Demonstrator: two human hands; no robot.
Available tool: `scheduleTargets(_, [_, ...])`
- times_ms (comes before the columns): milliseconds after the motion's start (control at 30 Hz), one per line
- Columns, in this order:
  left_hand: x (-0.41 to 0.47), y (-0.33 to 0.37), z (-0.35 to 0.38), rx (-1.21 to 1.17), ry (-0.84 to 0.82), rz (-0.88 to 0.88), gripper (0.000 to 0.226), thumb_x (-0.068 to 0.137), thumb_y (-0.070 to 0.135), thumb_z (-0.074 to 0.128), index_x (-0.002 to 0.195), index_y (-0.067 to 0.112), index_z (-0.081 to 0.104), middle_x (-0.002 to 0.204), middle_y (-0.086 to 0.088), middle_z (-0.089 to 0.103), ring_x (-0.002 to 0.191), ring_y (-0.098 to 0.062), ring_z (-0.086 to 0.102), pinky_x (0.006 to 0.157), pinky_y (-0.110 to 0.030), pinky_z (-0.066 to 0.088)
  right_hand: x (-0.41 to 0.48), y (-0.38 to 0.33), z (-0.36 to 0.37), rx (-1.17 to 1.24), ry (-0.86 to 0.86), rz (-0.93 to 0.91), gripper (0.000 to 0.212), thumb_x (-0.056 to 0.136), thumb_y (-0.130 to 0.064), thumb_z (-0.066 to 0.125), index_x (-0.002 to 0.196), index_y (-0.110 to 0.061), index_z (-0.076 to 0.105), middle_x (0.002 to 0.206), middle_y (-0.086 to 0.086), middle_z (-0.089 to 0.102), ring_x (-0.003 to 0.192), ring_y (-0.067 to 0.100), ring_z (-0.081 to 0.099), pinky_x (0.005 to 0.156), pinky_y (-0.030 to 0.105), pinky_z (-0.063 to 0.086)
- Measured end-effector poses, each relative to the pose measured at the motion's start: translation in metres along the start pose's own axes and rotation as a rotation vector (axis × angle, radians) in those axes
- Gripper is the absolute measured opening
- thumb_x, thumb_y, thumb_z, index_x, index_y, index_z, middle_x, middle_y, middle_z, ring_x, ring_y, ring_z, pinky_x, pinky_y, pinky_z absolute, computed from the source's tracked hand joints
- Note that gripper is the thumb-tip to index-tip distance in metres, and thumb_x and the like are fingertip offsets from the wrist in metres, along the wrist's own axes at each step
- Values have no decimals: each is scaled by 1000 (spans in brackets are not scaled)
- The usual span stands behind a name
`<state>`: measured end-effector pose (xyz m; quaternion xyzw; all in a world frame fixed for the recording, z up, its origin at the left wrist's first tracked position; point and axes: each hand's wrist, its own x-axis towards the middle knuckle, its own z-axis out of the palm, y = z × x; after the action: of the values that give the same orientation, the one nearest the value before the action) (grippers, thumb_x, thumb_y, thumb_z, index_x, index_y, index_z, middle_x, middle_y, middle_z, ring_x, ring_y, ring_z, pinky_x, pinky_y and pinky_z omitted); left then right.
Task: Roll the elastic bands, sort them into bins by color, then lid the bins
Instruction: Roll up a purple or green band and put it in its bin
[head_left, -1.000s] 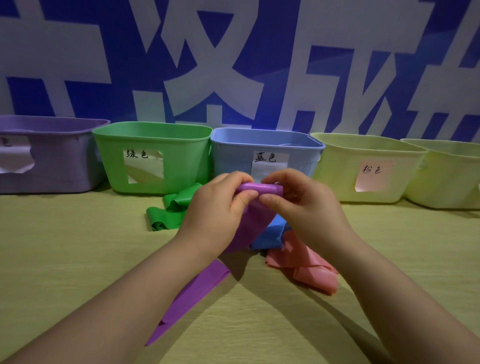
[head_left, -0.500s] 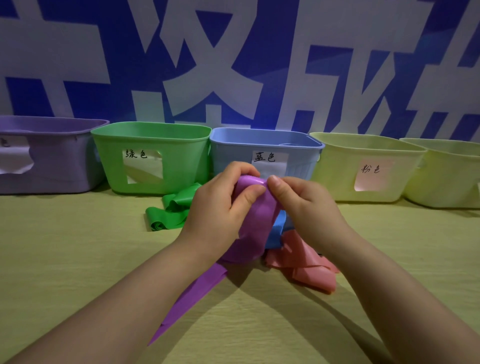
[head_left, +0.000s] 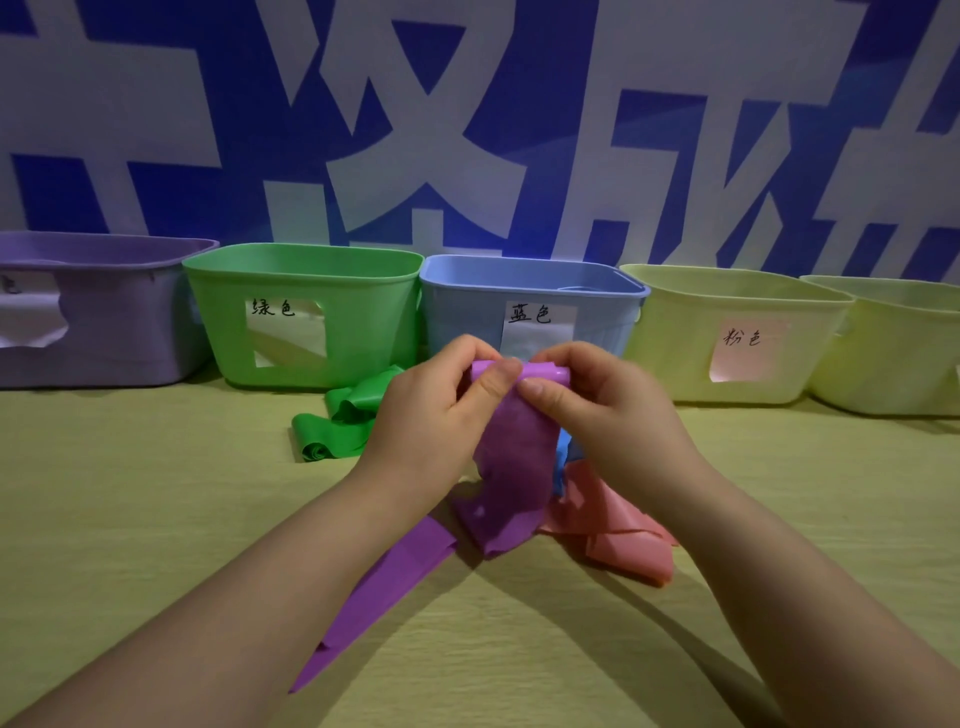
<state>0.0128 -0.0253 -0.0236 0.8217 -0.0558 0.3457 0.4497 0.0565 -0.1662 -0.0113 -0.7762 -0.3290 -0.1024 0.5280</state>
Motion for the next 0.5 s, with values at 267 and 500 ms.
scheduleTargets(267, [2, -4, 3, -218, -60, -80, 27, 64, 43, 70, 87, 34, 59, 83, 2, 68, 81, -22, 65, 77, -46, 53, 2, -1, -5, -88, 45, 15, 15, 86, -32, 60, 72, -27, 60, 60, -9, 61, 57, 1, 51, 59, 24, 41])
scheduleTargets(500, [0, 2, -1, -4, -11, 33, 32, 76, 46, 50, 77, 16, 60, 63, 0, 61, 64, -19, 58, 61, -42, 49, 2, 0, -3, -6, 31, 82, 43, 85, -48, 50, 62, -13, 62, 54, -6, 57, 53, 5, 50, 60, 29, 42])
